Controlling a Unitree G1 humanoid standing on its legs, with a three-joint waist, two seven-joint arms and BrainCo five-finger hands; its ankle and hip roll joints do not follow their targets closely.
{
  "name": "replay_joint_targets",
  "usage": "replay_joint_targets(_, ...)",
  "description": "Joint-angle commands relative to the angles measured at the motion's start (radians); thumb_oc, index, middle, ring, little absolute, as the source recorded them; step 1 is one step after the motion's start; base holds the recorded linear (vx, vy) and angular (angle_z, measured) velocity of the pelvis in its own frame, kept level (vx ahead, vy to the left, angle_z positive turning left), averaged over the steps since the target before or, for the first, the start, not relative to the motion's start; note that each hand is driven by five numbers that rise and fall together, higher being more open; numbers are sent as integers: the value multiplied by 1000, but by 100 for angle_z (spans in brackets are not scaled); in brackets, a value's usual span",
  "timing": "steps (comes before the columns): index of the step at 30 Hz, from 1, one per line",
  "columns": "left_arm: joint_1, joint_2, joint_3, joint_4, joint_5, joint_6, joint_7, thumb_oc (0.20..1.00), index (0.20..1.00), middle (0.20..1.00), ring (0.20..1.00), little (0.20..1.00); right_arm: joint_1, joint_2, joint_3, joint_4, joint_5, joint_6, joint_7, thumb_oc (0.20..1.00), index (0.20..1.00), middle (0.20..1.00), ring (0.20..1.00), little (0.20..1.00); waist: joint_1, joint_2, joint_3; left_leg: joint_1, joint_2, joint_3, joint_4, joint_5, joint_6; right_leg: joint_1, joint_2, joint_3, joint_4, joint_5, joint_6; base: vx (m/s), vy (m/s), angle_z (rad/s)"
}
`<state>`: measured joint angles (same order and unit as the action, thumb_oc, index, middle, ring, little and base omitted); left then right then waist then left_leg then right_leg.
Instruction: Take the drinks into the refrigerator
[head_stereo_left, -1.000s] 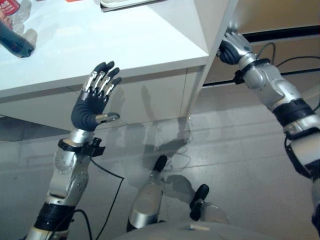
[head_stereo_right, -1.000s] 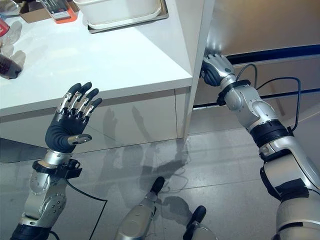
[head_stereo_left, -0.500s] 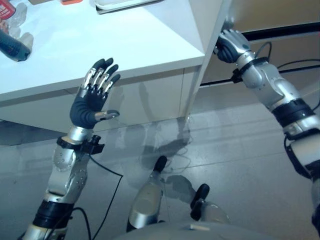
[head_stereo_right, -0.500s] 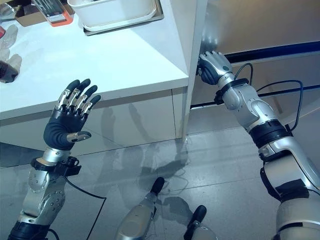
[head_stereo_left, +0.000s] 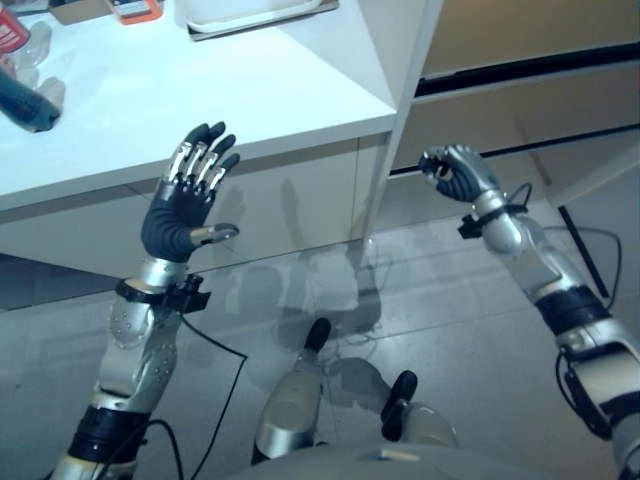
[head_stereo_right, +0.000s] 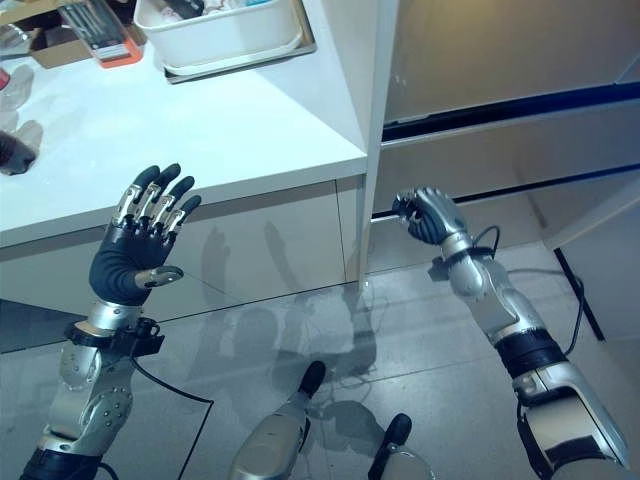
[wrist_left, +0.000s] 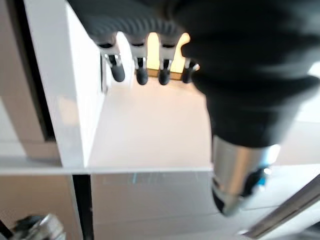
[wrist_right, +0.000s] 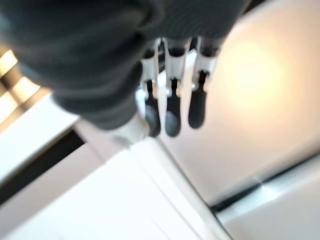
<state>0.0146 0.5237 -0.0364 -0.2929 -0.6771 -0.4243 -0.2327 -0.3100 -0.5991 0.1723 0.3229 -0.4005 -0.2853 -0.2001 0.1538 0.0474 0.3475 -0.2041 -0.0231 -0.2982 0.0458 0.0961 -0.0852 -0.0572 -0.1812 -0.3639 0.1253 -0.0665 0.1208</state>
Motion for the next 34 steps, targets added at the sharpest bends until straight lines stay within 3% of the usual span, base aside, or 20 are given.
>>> replay_joint_targets(1, 42, -14, 58, -41, 85, -73, 20, 1000, 1000, 1000, 1000, 1000, 131, -28, -62, -70, 48, -95, -14, 1000, 1000, 1000, 1000, 1000, -58, -29, -51, 79, -81, 69, 1, -117, 119, -43, 25, 7, 16, -9, -58, 0, 0, 0)
replay_joint_targets(8, 102, -46, 82, 93, 171, -106, 75, 1000, 1000, 1000, 1000, 1000, 395, 29, -179, -90, 130, -139, 10, 1000, 1000, 1000, 1000, 1000, -111, -37, -71, 94, -77, 94, -11, -118, 119, -33, 32, 24, -8, 2, -54, 10, 14, -12)
replay_joint_targets(14, 138, -58, 23, 499, 369, -130, 167, 1000, 1000, 1000, 1000, 1000, 529, 31, -188, -2, 91, -163, -15, 1000, 1000, 1000, 1000, 1000, -140, -40, -85, 124, -69, 130, -8, -131, 114, -7, 43, 61, -23, 9, -46, 27, 21, -24)
replay_joint_targets(19, 160, -79, -45, 779, 464, -107, 161, 1000, 1000, 1000, 1000, 1000, 576, 38, -125, 190, 59, -150, -1, 1000, 1000, 1000, 1000, 1000, -152, -45, -111, 156, -61, 153, -12, -141, 108, 32, 49, 75, -50, 14, -36, 51, 14, -10)
replay_joint_targets(23, 129, -150, -52, 1103, 560, -40, 172, 1000, 1000, 1000, 1000, 1000, 546, 78, -38, 430, 39, -107, 30, 1000, 1000, 1000, 1000, 1000, -155, -55, -136, 185, -54, 171, -21, -147, 108, 59, 58, 88, -69, 16, -33, 35, 3, -13)
replay_joint_targets(26, 55, -235, 38, 1468, 598, 102, 188, 1000, 1000, 1000, 1000, 1000, 482, 147, 7, 664, 82, -39, 89, 1000, 1000, 1000, 1000, 1000, -153, -61, -156, 208, -50, 181, -33, -150, 107, 80, 65, 96, -83, 18, -37, 28, -7, -12)
replay_joint_targets(27, 41, -244, 43, 1504, 624, 119, 201, 1000, 1000, 1000, 1000, 1000, 459, 161, 13, 699, 90, -18, 94, 1000, 1000, 1000, 1000, 1000, -156, -62, -166, 208, -49, 183, -37, -147, 107, 82, 66, 97, -88, 21, -38, 53, 7, -14)
replay_joint_targets(28, 23, -254, 55, 1600, 690, 178, 218, 1000, 1000, 1000, 1000, 1000, 424, 197, 4, 819, 138, 26, 129, 1000, 1000, 1000, 1000, 1000, -157, -63, -178, 223, -45, 190, -47, -149, 108, 93, 70, 101, -95, 21, -40, 79, 12, -14)
replay_joint_targets(31, 1, -283, 65, 1656, 673, 216, 179, 1000, 1000, 1000, 1000, 1000, 391, 265, -38, 975, 221, 95, 170, 1000, 1000, 1000, 1000, 1000, -160, -62, -215, 248, -41, 194, -64, -153, 110, 115, 75, 105, -112, 21, -43, 112, -7, -11)
replay_joint_targets(34, 9, -298, 67, 1656, 626, 236, 142, 1000, 1000, 1000, 1000, 1000, 370, 307, -98, 1037, 353, 123, 204, 1000, 1000, 1000, 1000, 1000, -161, -62, -240, 268, -38, 200, -75, -155, 111, 132, 80, 111, -128, 24, -44, 103, -12, -1)
